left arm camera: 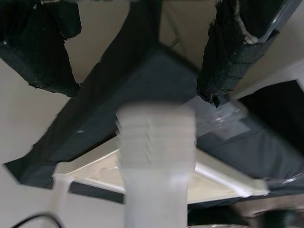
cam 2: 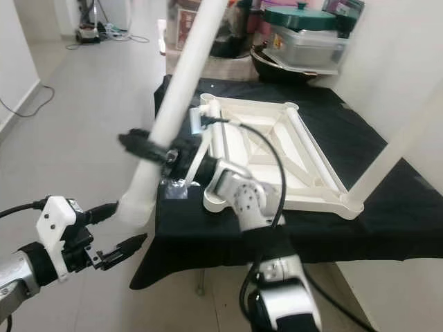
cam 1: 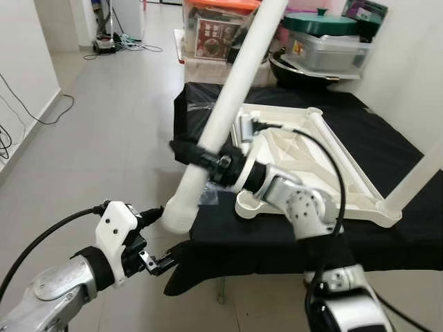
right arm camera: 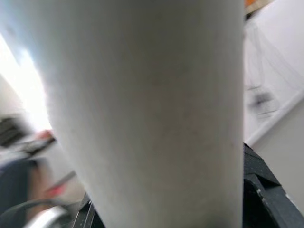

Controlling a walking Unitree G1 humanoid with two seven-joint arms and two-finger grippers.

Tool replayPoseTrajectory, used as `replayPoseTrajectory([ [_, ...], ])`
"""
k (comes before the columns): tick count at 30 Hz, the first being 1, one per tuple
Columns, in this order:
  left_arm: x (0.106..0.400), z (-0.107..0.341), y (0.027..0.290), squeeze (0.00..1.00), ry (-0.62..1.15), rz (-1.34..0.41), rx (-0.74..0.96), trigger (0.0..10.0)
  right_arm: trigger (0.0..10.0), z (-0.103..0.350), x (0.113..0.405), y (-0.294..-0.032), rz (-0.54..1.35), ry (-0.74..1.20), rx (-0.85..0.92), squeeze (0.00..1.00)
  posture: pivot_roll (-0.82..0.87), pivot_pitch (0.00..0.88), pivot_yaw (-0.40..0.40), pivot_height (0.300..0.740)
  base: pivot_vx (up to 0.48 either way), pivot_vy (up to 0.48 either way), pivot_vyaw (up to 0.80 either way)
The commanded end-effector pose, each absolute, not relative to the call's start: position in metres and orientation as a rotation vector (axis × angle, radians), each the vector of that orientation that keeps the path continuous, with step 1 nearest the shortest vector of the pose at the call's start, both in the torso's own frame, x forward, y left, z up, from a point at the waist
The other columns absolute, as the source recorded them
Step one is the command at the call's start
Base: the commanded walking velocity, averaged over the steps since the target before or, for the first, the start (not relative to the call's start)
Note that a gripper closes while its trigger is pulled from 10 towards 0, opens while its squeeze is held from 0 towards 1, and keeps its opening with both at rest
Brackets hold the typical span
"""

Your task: Building children table

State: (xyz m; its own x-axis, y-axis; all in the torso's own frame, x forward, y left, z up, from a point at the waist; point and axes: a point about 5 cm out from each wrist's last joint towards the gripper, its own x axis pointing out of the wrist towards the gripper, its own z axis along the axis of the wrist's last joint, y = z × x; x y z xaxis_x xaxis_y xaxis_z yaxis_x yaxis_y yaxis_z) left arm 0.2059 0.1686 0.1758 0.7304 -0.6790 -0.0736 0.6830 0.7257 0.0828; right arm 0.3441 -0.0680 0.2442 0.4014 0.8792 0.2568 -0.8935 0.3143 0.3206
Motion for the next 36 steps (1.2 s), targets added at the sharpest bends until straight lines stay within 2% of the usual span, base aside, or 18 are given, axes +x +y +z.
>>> replayPoseTrajectory([
  [1, 0.205, 0.177, 0.172, 0.0, 0.042, -0.722, 0.139, 10.0, 0.0, 0.244, 0.355, -0.084, 1.061, -0.067, 0.399, 0.0, 0.15, 0.0, -0.135, 0.74, 0.0, 0.0, 0.0],
  [6, 0.203, 0.175, 0.174, 0.0, 0.042, -0.677, 0.146, 10.0, 0.0, 0.243, 0.369, -0.102, 0.908, -0.083, 0.32, 0.0, 0.15, 0.0, -0.139, 0.74, 0.0, 0.0, 0.0],
  [8, 0.201, 0.172, 0.176, 0.0, 0.031, -0.619, 0.141, 10.0, 0.0, 0.241, 0.377, -0.118, 0.751, -0.107, 0.175, 0.0, 0.15, 0.0, -0.138, 0.74, 0.0, 0.0, 0.0],
  [10, 0.201, 0.172, 0.177, 0.0, 0.028, -0.597, 0.139, 10.0, 0.0, 0.24, 0.379, -0.123, 0.698, -0.115, 0.114, 0.0, 0.15, 0.0, -0.138, 0.74, 0.0, 0.0, 0.0],
  [11, 0.204, 0.171, 0.18, 0.0, 0.019, -0.54, 0.145, 10.0, 0.0, 0.234, 0.383, -0.13, 0.554, -0.14, -0.018, 0.0, 0.14, 0.0, -0.138, 0.74, 0.0, 0.0, 0.0],
  [13, 0.204, 0.171, 0.18, 0.0, 0.019, -0.54, 0.145, 10.0, 0.0, 0.234, 0.383, -0.13, 0.554, -0.14, -0.018, 0.0, 0.14, 0.0, -0.138, 0.74, 0.0, 0.0, 0.0],
  [14, 0.208, 0.172, 0.182, 0.0, 0.003, -0.485, 0.152, 10.0, 0.0, 0.225, 0.387, -0.139, 0.389, -0.14, -0.065, 0.0, 0.14, 0.0, -0.137, 0.74, 0.0, 0.0, 0.0],
  [15, 0.21, 0.173, 0.182, 0.0, -0.005, -0.471, 0.149, 10.0, 0.0, 0.22, 0.388, -0.142, 0.341, -0.142, -0.08, 0.0, 0.14, 0.0, -0.139, 0.74, 0.0, 0.0, 0.0],
  [17, 0.21, 0.173, 0.182, 0.0, -0.01, -0.462, 0.146, 10.0, 0.0, 0.217, 0.388, -0.144, 0.312, -0.148, -0.092, 0.0, 0.14, 0.0, -0.139, 0.74, 0.0, 0.0, 0.0],
  [22, 0.21, 0.173, 0.18, 0.0, -0.016, -0.458, 0.142, 10.0, 0.0, 0.201, 0.377, -0.126, 0.404, -0.175, -0.101, 0.0, 0.15, 0.0, -0.141, 0.74, 0.0, 0.0, 0.0],
  [30, 0.212, 0.173, 0.179, 0.0, -0.039, -0.415, 0.136, 10.0, 0.0, 0.186, 0.364, -0.113, 0.458, -0.245, -0.139, 0.0, 0.15, 0.0, -0.15, 0.74, 0.0, 0.0, 0.0],
  [36, 0.213, 0.173, 0.178, 0.0, -0.049, -0.395, 0.131, 10.0, 0.0, 0.175, 0.36, -0.113, 0.462, -0.267, -0.202, 0.0, 0.15, 0.0, -0.153, 0.74, 0.0, 0.0, 0.0],
])
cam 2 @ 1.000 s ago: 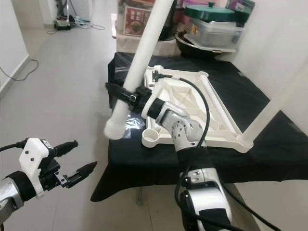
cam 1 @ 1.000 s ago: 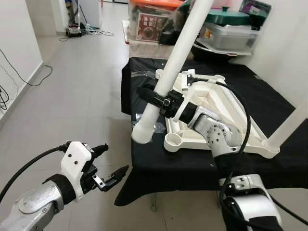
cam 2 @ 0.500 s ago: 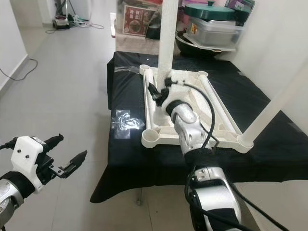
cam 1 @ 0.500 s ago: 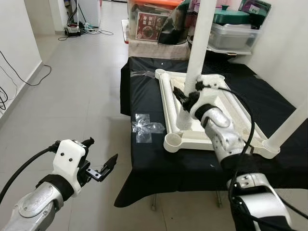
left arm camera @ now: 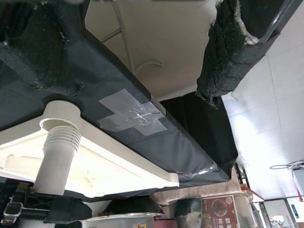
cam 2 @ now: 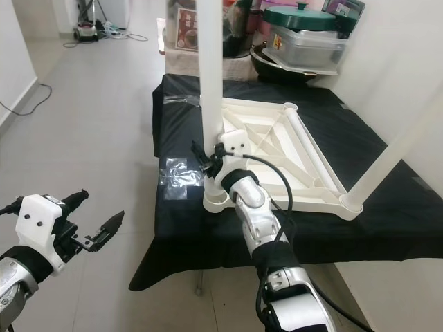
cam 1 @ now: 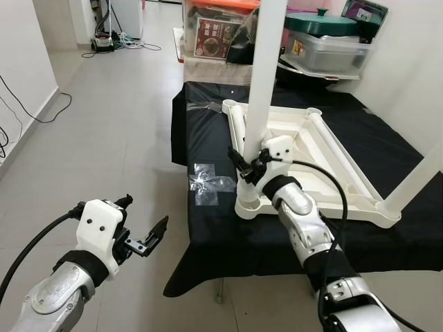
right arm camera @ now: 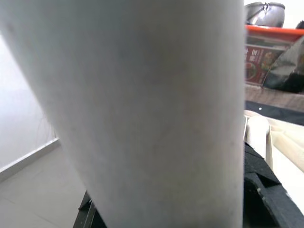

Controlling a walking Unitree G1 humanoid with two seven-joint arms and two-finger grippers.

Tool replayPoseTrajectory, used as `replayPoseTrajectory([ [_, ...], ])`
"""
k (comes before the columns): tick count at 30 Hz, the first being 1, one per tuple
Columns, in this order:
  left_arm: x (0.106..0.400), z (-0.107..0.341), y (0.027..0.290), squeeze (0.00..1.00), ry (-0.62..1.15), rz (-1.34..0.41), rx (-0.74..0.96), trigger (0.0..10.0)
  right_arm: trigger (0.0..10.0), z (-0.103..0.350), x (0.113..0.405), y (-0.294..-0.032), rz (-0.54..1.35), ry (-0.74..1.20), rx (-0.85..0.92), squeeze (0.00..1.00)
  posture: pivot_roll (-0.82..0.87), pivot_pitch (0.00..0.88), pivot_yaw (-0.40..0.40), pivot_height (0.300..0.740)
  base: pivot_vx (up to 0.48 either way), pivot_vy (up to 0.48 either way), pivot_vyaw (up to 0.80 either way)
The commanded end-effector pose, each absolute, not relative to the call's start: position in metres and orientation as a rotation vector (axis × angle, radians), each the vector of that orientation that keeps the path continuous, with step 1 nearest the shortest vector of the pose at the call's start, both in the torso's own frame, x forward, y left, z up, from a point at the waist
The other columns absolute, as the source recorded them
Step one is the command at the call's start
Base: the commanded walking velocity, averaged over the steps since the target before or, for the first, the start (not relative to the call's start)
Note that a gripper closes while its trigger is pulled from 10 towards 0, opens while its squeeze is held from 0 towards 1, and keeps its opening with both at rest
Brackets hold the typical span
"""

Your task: Building children table

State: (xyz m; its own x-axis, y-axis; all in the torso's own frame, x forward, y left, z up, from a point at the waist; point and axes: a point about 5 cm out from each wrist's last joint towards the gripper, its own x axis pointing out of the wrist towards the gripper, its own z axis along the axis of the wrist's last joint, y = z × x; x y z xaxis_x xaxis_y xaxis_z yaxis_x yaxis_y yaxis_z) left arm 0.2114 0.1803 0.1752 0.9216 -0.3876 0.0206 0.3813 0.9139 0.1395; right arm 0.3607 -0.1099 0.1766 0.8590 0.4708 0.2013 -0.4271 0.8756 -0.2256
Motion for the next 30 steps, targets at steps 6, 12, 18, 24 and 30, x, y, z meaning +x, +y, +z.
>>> replayPoseTrajectory([
  [6, 0.213, 0.174, 0.181, 0.0, -0.053, -0.376, 0.135, 10.0, 0.0, 0.169, 0.358, -0.118, 0.454, -0.265, -0.229, 0.0, 0.15, 0.0, -0.154, 0.74, 0.0, 0.0, 0.0],
  [12, 0.214, 0.174, 0.18, 0.0, -0.059, -0.366, 0.135, 10.0, 0.0, 0.16, 0.354, -0.121, 0.46, -0.25, -0.223, 0.0, 0.16, 0.0, -0.155, 0.74, 0.0, 0.0, 0.0],
  [18, 0.213, 0.174, 0.182, 0.0, -0.059, -0.356, 0.137, 10.0, 0.0, 0.154, 0.35, -0.12, 0.492, -0.265, -0.233, 0.0, 0.16, 0.0, -0.153, 0.74, 0.0, 0.0, 0.0],
  [24, 0.213, 0.175, 0.183, 0.0, -0.061, -0.352, 0.131, 10.0, 0.0, 0.152, 0.348, -0.115, 0.544, -0.258, -0.186, 0.0, 0.16, 0.0, -0.153, 0.74, 0.0, 0.0, 0.0],
  [30, 0.212, 0.175, 0.183, 0.0, -0.06, -0.348, 0.123, 10.0, 0.0, 0.149, 0.346, -0.111, 0.578, -0.224, -0.111, 0.0, 0.17, 0.0, -0.155, 0.74, 0.0, 0.0, 0.0],
])
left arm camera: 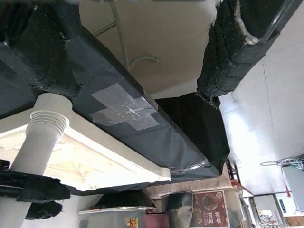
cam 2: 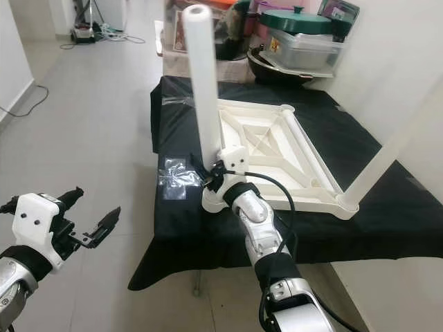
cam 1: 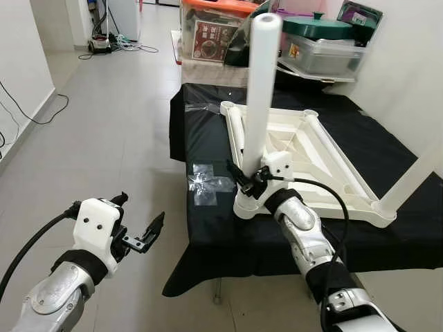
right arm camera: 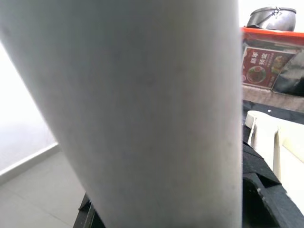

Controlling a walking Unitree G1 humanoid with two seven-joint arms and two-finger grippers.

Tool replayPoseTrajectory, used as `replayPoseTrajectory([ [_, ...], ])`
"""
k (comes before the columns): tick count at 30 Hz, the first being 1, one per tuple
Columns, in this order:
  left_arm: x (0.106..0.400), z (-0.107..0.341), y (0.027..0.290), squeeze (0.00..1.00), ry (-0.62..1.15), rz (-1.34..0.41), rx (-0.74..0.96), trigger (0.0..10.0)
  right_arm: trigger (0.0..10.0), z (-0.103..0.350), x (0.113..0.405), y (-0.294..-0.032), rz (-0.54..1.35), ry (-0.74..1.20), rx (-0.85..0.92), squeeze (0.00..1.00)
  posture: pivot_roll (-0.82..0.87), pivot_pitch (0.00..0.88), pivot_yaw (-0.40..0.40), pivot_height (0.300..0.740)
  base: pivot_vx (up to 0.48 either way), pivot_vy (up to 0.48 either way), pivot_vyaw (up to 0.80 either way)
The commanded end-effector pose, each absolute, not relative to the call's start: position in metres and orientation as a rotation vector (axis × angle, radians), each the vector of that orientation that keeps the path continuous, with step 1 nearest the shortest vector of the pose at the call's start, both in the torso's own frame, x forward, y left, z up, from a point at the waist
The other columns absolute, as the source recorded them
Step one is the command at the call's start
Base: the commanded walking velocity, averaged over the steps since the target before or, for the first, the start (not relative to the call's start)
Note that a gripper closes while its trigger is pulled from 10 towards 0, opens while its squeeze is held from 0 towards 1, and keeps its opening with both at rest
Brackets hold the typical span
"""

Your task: Building children table

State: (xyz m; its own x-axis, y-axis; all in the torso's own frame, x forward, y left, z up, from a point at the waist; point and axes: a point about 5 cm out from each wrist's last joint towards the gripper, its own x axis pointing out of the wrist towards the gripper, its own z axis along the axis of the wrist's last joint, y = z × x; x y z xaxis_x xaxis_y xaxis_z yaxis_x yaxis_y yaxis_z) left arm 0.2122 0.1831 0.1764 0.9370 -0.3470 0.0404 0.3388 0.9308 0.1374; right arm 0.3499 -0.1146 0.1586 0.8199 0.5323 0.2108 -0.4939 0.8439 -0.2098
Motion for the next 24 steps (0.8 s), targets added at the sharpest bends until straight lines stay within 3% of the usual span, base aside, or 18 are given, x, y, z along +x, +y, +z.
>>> replayPoseTrajectory([
  [1, 0.212, 0.175, 0.183, 0.0, -0.059, -0.347, 0.123, 10.0, 0.0, 0.148, 0.347, -0.111, 0.583, -0.219, -0.106, 0.0, 0.18, 0.0, -0.156, 0.74, 0.0, 0.0, 0.0],
  [22, 0.212, 0.172, 0.184, 0.0, -0.053, -0.332, 0.116, 10.0, 0.0, 0.136, 0.346, -0.112, 0.621, -0.125, -0.075, 0.0, 0.17, 0.0, -0.16, 0.74, 0.0, 0.0, 0.0],
  [23, 0.212, 0.172, 0.184, 0.0, -0.053, -0.33, 0.115, 10.0, 0.0, 0.134, 0.35, -0.115, 0.547, -0.088, -0.082, 0.0, 0.17, 0.0, -0.163, 0.74, 0.0, 0.0, 0.0],
  [24, 0.211, 0.172, 0.184, 0.0, -0.054, -0.327, 0.11, 10.0, 0.0, 0.124, 0.363, -0.128, 0.259, 0.066, -0.015, 0.0, 0.16, 0.0, -0.164, 0.74, 0.0, 0.0, 0.0],
])
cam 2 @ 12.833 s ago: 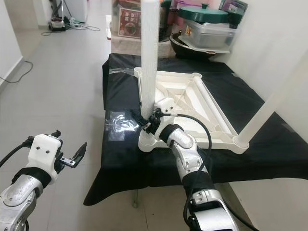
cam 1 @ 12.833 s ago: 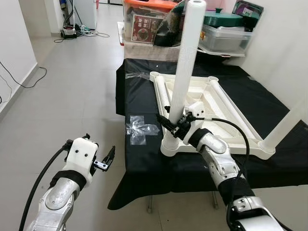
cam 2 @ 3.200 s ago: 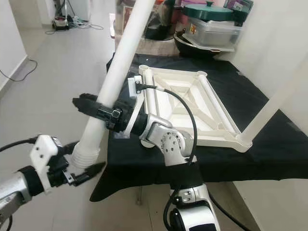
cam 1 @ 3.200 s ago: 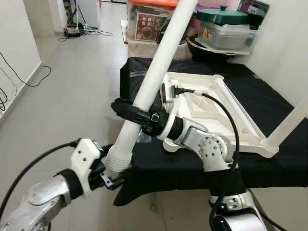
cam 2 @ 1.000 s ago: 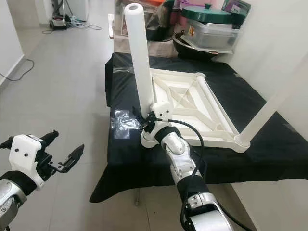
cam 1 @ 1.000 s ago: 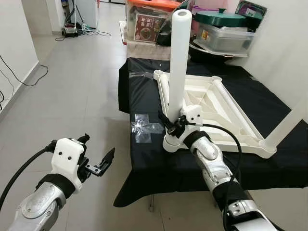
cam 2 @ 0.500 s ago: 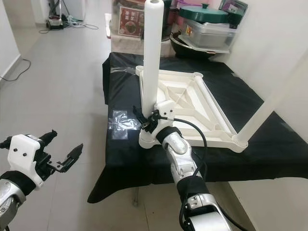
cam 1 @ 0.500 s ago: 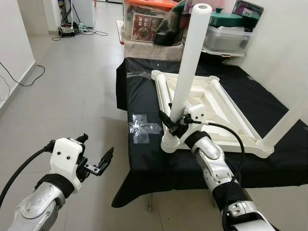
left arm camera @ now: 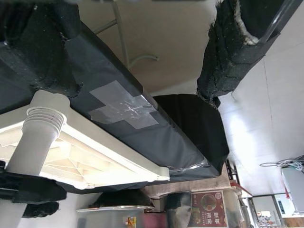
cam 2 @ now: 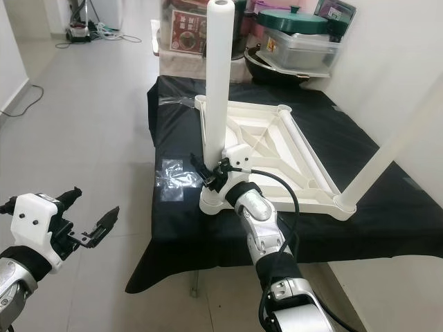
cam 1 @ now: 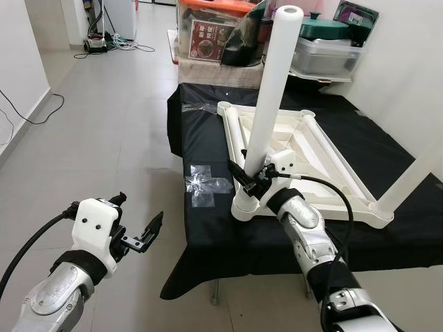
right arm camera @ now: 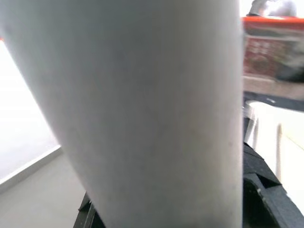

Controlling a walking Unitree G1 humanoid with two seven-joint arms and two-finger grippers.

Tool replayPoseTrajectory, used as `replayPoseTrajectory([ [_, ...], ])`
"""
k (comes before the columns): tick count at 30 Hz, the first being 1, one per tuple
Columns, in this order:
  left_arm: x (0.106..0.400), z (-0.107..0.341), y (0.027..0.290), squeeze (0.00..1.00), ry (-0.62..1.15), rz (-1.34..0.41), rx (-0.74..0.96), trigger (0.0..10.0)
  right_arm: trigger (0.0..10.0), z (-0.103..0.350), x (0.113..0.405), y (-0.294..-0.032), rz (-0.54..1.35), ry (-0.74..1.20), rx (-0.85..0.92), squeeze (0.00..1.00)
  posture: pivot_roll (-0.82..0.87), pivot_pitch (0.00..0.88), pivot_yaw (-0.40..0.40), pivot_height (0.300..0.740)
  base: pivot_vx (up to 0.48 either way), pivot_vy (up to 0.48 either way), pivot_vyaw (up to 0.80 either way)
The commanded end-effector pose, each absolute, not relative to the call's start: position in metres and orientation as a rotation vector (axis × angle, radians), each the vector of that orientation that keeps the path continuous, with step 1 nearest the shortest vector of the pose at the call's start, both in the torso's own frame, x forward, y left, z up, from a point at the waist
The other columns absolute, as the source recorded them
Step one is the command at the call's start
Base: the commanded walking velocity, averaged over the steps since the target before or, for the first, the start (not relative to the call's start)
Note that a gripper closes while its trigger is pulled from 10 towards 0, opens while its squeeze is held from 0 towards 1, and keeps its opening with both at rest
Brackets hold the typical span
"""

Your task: Building children table

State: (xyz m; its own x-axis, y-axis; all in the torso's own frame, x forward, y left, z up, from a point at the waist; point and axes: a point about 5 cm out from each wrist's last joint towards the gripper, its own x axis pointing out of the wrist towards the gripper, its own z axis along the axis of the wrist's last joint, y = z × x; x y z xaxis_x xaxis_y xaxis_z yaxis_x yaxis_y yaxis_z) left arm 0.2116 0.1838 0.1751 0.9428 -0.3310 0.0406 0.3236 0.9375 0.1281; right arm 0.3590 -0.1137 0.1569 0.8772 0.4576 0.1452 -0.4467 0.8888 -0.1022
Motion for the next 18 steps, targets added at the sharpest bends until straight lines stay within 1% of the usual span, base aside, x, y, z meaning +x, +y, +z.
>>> replayPoseTrajectory([
  [1, 0.211, 0.172, 0.184, 0.0, -0.054, -0.327, 0.11, 10.0, 0.0, 0.124, 0.363, -0.128, 0.259, 0.066, -0.015, 0.0, 0.16, 0.0, -0.164, 0.74, 0.0, 0.0, 0.0],
  [2, 0.212, 0.171, 0.183, 0.0, -0.054, -0.325, 0.109, 10.0, 0.0, 0.118, 0.366, -0.132, 0.123, 0.142, 0.045, 0.0, 0.16, 0.0, -0.162, 0.74, 0.0, 0.0, 0.0],
  [3, 0.213, 0.171, 0.182, 0.0, -0.054, -0.324, 0.109, 10.0, 0.0, 0.114, 0.366, -0.133, 0.052, 0.188, 0.086, 0.0, 0.17, 0.0, -0.162, 0.74, 0.0, 0.0, 0.0],
  [9, 0.213, 0.171, 0.185, 0.0, -0.057, -0.304, 0.127, 10.0, 0.0, 0.107, 0.357, -0.126, -0.075, 0.225, 0.151, 0.0, 0.17, 0.0, -0.163, 0.74, 0.0, 0.0, 0.0],
  [11, 0.213, 0.172, 0.188, 0.0, -0.057, -0.297, 0.127, 10.0, 0.0, 0.106, 0.354, -0.126, -0.091, 0.229, 0.159, 0.0, 0.17, 0.0, -0.163, 0.74, 0.0, 0.0, 0.0],
  [14, 0.213, 0.172, 0.189, 0.0, -0.057, -0.289, 0.126, 10.0, 0.0, 0.11, 0.355, -0.122, -0.052, 0.208, 0.21, 0.0, 0.17, 0.0, -0.164, 0.74, 0.0, 0.0, 0.0],
  [15, 0.213, 0.172, 0.189, 0.0, -0.058, -0.287, 0.125, 10.0, 0.0, 0.115, 0.357, -0.12, -0.011, 0.173, 0.228, 0.0, 0.16, 0.0, -0.165, 0.74, 0.0, 0.0, 0.0],
  [16, 0.213, 0.172, 0.189, 0.0, -0.058, -0.287, 0.125, 10.0, 0.0, 0.115, 0.357, -0.12, -0.011, 0.173, 0.228, 0.0, 0.16, 0.0, -0.165, 0.74, 0.0, 0.0, 0.0],
  [17, 0.214, 0.171, 0.187, 0.0, -0.061, -0.286, 0.123, 10.0, 0.0, 0.125, 0.361, -0.119, 0.034, 0.118, 0.229, 0.0, 0.16, 0.0, -0.165, 0.74, 0.0, 0.0, 0.0],
  [18, 0.214, 0.171, 0.187, 0.0, -0.061, -0.286, 0.123, 10.0, 0.0, 0.125, 0.361, -0.119, 0.034, 0.118, 0.229, 0.0, 0.16, 0.0, -0.165, 0.74, 0.0, 0.0, 0.0],
])
